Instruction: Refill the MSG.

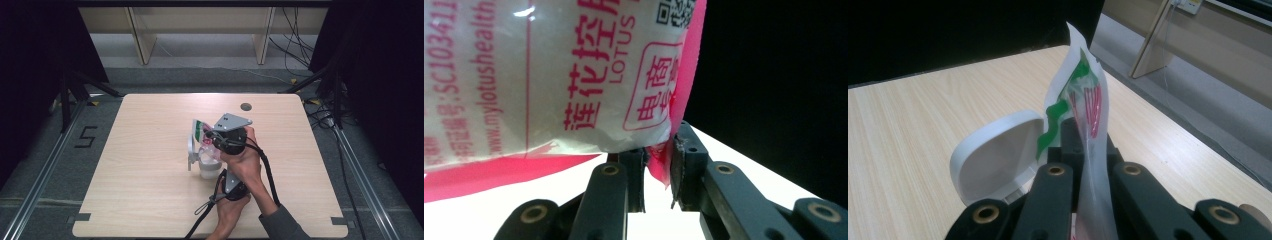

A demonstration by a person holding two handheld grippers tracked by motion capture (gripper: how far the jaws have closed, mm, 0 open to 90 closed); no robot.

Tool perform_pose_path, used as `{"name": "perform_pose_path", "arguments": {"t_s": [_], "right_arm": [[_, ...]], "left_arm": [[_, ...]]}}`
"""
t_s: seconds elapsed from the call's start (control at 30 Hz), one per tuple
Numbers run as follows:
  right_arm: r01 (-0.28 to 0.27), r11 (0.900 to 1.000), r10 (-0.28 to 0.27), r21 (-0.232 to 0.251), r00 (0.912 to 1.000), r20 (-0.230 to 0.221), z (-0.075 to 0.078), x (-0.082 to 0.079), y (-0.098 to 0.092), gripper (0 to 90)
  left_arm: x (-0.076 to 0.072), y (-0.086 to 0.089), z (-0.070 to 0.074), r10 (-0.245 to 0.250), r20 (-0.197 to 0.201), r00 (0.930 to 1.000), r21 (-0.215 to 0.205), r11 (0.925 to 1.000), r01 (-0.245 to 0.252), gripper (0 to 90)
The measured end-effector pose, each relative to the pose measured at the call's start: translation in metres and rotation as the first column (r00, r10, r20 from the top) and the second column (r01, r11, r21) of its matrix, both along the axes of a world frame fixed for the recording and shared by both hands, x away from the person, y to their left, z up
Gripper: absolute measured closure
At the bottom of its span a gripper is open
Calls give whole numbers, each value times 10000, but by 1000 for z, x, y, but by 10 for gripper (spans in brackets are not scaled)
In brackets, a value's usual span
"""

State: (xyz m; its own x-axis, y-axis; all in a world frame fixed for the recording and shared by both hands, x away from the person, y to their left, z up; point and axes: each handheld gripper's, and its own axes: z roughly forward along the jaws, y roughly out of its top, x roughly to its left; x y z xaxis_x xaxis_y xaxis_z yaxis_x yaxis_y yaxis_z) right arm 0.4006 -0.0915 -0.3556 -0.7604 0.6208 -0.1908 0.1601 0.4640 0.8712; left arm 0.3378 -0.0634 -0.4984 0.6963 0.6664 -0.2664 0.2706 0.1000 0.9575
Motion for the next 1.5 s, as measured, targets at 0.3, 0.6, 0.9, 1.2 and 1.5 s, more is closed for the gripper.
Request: {"name": "perform_pose_path", "arguments": {"t_s": [0.3,0.6,0.9,1.2,1.5], "right_arm": [[-68,10000,69,30,9991,-410,1,-1,-1,897],[-140,9998,144,133,9992,-360,2,-1,-3,900],[-231,9993,235,287,9996,-144,7,-3,-8,900],[-362,9968,375,707,9992,-164,12,-6,-17,900],[-422,9911,435,1265,9990,-74,17,-10,-35,900]], "left_arm": [[0,1,-1,-34,11,10000,303,9995,33,775],[0,1,-1,-21,32,10000,231,9997,21,775],[1,3,-1,-53,61,10000,425,9991,51,767],[1,5,-2,-85,-7,10000,581,9983,86,744],[-1,5,-4,-176,-115,9998,672,9976,183,714]]}}
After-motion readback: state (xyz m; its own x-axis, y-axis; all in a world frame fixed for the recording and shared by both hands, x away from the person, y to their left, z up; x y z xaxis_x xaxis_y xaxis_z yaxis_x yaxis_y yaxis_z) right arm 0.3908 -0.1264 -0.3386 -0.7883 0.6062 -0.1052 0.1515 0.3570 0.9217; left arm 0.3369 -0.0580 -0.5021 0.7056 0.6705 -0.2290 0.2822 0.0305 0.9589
